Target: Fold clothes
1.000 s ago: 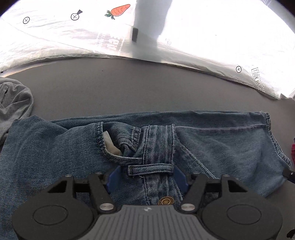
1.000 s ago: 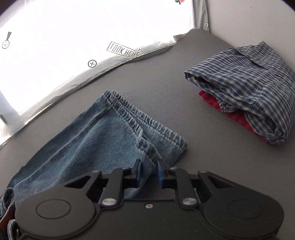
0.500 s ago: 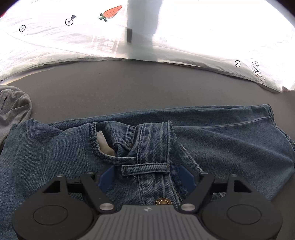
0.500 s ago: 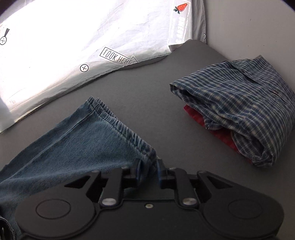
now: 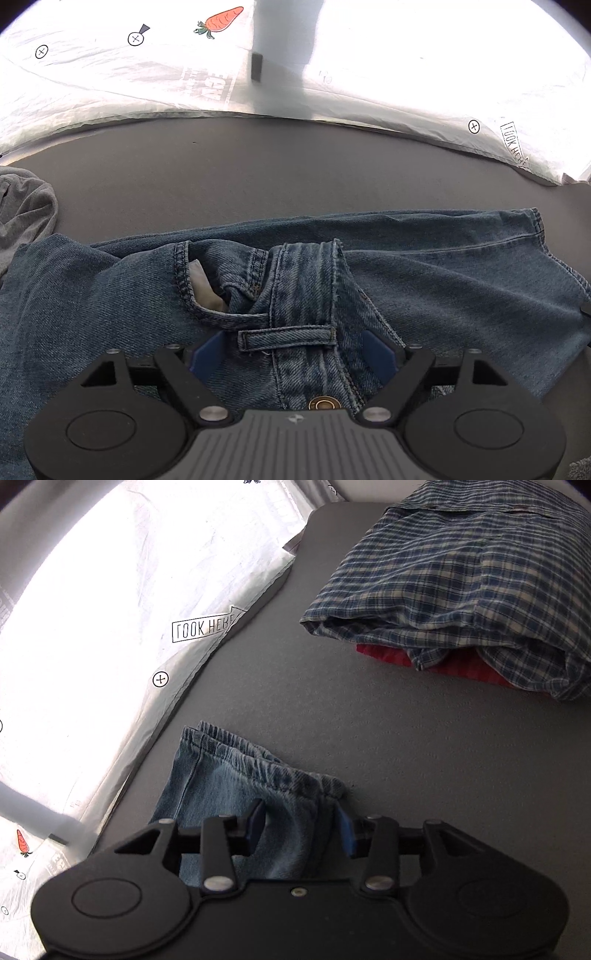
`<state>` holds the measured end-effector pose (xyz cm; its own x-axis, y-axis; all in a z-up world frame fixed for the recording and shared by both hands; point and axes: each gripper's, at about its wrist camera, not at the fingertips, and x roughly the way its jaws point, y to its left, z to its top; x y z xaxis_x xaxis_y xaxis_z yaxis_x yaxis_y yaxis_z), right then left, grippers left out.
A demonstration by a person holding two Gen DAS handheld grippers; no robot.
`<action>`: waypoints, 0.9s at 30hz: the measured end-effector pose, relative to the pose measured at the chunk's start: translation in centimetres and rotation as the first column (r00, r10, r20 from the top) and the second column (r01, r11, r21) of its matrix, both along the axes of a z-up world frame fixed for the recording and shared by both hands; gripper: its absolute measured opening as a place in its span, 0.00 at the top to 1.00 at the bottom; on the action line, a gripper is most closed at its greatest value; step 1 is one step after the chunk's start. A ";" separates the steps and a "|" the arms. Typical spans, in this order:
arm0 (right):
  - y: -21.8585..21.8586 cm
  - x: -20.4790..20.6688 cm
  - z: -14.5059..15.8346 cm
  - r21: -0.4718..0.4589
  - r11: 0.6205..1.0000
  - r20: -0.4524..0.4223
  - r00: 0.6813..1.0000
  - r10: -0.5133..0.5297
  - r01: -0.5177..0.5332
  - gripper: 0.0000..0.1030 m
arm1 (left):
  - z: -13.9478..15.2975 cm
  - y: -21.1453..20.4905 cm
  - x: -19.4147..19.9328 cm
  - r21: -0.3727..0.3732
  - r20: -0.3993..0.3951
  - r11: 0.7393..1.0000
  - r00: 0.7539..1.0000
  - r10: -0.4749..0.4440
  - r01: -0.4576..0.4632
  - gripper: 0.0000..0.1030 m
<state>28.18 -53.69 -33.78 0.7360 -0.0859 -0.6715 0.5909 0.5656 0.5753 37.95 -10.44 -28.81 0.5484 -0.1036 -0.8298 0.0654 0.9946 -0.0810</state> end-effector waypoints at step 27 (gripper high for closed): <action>2.4 0.0 7.6 -0.022 0.991 0.213 0.968 0.133 -0.131 0.85 | -2.2 -15.7 7.8 -0.244 -0.143 0.940 0.950 -0.278 0.239 0.55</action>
